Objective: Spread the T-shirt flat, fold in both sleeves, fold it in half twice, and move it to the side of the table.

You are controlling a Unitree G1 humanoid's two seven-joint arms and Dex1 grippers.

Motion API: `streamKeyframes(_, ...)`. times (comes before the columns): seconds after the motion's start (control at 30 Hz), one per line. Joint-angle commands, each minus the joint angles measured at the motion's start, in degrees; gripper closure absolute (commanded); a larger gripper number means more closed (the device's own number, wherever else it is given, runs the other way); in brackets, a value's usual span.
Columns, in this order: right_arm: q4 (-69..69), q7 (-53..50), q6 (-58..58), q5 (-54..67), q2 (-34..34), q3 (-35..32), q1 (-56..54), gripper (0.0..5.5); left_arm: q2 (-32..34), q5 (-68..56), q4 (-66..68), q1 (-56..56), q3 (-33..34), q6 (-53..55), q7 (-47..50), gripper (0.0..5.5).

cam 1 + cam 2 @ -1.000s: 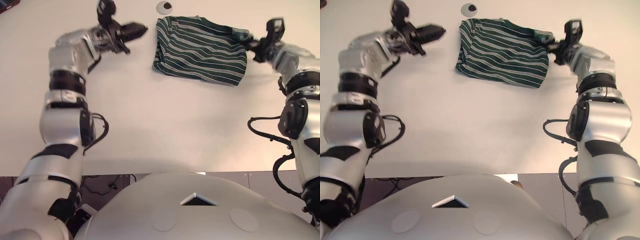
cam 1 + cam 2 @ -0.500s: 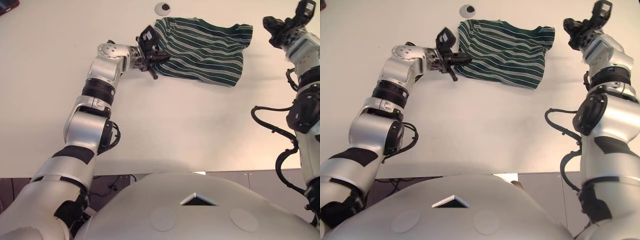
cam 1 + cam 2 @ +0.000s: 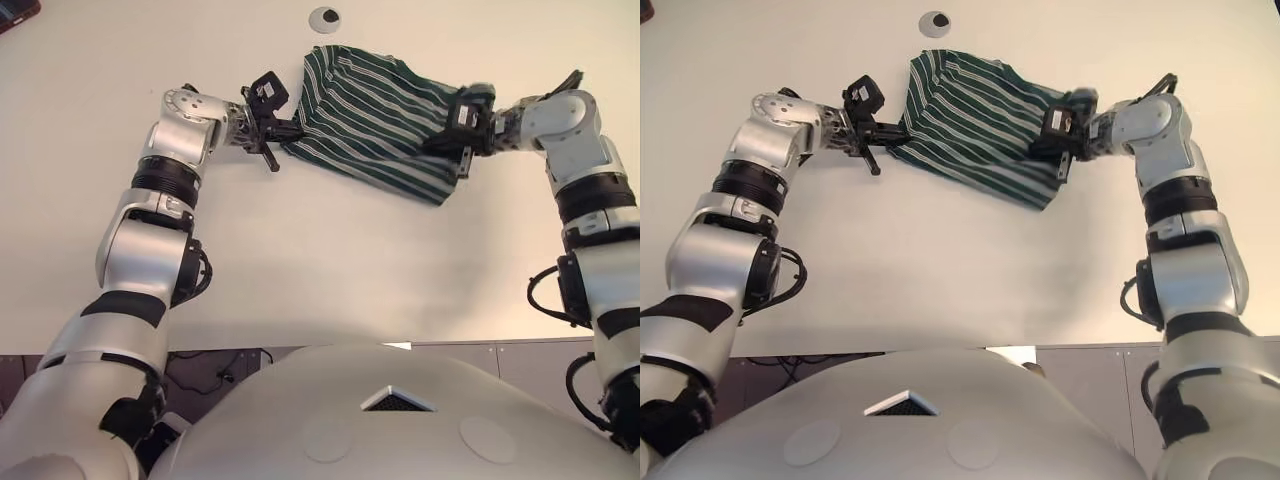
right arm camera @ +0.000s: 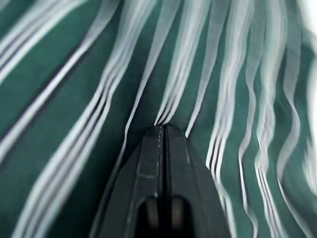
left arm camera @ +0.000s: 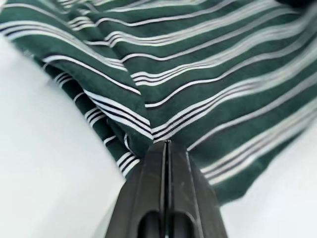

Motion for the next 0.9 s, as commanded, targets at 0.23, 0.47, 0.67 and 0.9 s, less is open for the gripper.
streamKeyframes(0.23, -28.30, 1.21, 37.55, 28.34, 9.20, -7.85, -2.65, 5.46, 2.88, -3.42, 8.31, -6.07, 11.96, -12.69, 20.40, 5.50)
streamKeyframes(0.47, -9.30, -7.25, 11.40, 7.30, 0.77, -2.40, -3.71, 5.46, 12.50, -18.38, -45.35, 24.14, 10.80, 11.52, 4.18, 5.50)
streamKeyframes(0.67, 6.10, -17.18, -1.68, -6.73, -0.74, 4.10, -6.15, 5.46, 3.69, -19.18, -55.85, 26.35, 1.95, 27.44, 10.82, 5.50)
streamKeyframes(0.9, 5.69, -4.68, -12.08, -10.94, -5.48, 10.06, -0.40, 5.46, 5.82, -8.04, -51.54, 24.34, -11.62, 30.38, 11.37, 5.50)
